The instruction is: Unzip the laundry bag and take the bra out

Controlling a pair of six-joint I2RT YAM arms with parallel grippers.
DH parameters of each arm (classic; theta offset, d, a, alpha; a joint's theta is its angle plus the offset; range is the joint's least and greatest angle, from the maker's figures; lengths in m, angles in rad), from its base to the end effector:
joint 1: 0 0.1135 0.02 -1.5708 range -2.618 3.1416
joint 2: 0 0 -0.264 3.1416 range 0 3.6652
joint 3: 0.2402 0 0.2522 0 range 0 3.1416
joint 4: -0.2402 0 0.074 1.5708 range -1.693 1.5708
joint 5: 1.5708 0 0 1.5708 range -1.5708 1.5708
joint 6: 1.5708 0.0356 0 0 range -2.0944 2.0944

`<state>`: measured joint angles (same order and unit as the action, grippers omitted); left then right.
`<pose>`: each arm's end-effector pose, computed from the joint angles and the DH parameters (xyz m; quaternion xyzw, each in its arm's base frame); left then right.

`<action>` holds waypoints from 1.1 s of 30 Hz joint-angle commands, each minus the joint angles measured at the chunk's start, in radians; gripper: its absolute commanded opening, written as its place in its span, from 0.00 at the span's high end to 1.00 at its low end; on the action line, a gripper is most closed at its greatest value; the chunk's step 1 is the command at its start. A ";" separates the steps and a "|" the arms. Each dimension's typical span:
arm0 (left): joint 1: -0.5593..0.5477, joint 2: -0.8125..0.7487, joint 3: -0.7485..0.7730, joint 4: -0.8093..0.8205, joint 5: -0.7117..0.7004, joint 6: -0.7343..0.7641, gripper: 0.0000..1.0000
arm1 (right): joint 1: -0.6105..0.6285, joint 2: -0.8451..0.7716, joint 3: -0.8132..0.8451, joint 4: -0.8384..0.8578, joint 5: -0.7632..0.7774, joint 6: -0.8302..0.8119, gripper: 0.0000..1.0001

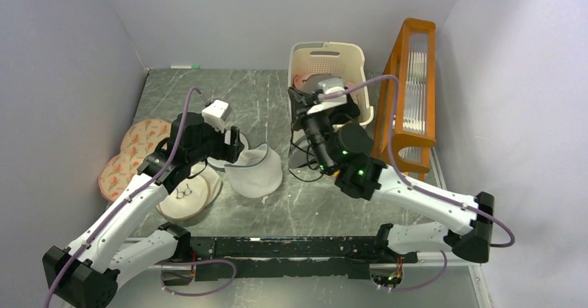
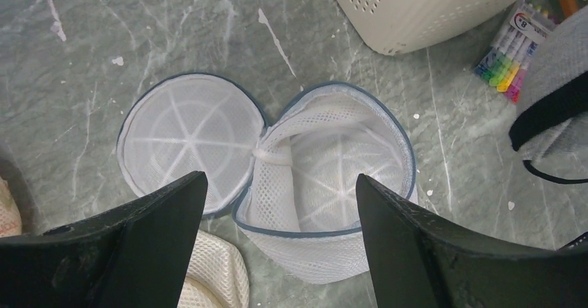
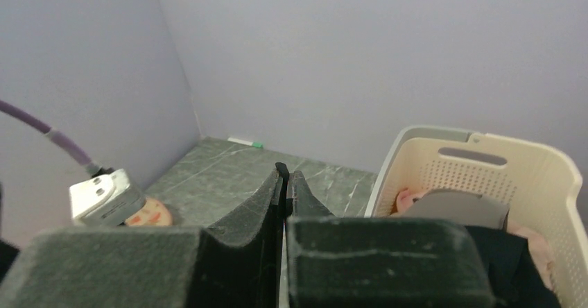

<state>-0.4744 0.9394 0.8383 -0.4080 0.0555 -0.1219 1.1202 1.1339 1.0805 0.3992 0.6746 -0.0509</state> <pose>0.1855 -0.0975 0.3082 0.1650 0.8462 -0.1715 0.4767 0.1297 0.2171 0.4340 -0.0742 0.6018 0.2297 0.7613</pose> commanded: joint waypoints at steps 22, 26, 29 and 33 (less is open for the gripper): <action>-0.006 -0.008 -0.016 0.025 -0.063 -0.015 0.11 | -0.610 0.588 0.478 0.073 -0.266 0.027 1.00; -0.006 0.010 -0.013 0.025 -0.049 -0.013 0.11 | -0.622 0.616 0.438 0.046 -0.273 0.056 1.00; -0.006 0.027 -0.007 0.023 -0.044 -0.013 0.11 | -0.657 0.628 0.429 0.039 -0.284 0.062 1.00; -0.005 0.032 -0.003 0.017 -0.046 -0.014 0.12 | -0.669 0.665 0.438 -0.007 -0.287 0.070 1.00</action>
<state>-0.4744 0.9714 0.8360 -0.4084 0.0059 -0.1310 0.4679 1.7821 1.5021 0.4099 0.3981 -0.0032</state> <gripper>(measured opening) 0.886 0.010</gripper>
